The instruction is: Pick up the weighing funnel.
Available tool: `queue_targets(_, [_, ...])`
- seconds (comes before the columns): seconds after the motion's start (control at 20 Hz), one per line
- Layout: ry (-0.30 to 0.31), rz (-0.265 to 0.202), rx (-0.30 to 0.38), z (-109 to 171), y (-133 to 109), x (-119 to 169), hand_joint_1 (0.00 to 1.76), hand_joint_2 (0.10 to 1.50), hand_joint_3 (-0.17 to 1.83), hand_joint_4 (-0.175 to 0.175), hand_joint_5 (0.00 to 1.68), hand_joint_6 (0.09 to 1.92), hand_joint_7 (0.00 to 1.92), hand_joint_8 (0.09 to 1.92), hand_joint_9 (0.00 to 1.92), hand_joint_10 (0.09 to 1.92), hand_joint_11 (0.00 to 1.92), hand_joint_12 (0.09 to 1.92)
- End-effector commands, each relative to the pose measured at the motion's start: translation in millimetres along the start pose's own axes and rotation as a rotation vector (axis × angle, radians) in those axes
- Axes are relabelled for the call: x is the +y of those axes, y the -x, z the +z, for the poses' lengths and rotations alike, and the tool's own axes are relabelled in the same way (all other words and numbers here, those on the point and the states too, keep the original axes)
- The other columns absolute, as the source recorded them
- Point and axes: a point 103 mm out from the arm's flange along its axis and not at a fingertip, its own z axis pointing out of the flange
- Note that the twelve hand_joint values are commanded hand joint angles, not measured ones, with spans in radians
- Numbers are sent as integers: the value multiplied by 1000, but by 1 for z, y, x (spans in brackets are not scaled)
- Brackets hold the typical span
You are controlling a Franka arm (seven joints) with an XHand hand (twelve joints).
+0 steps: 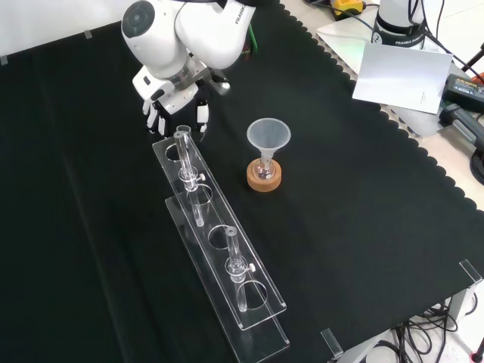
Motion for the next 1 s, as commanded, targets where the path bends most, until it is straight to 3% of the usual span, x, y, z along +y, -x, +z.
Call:
queue_targets(0.05, [-7,40,19,-14,11,-21,1120,685,597,175,1285,626,693,652,1029,353,776,1079])
queue_targets(0.55, [5,107,18,-47,27,-63,1121,685,597,175,1287,623,695,653,1040,349,790,1074])
queue_targets(1.0, [22,150,-8,-70,27,-91,1121,685,596,175,1287,622,692,653,1056,340,813,1059])
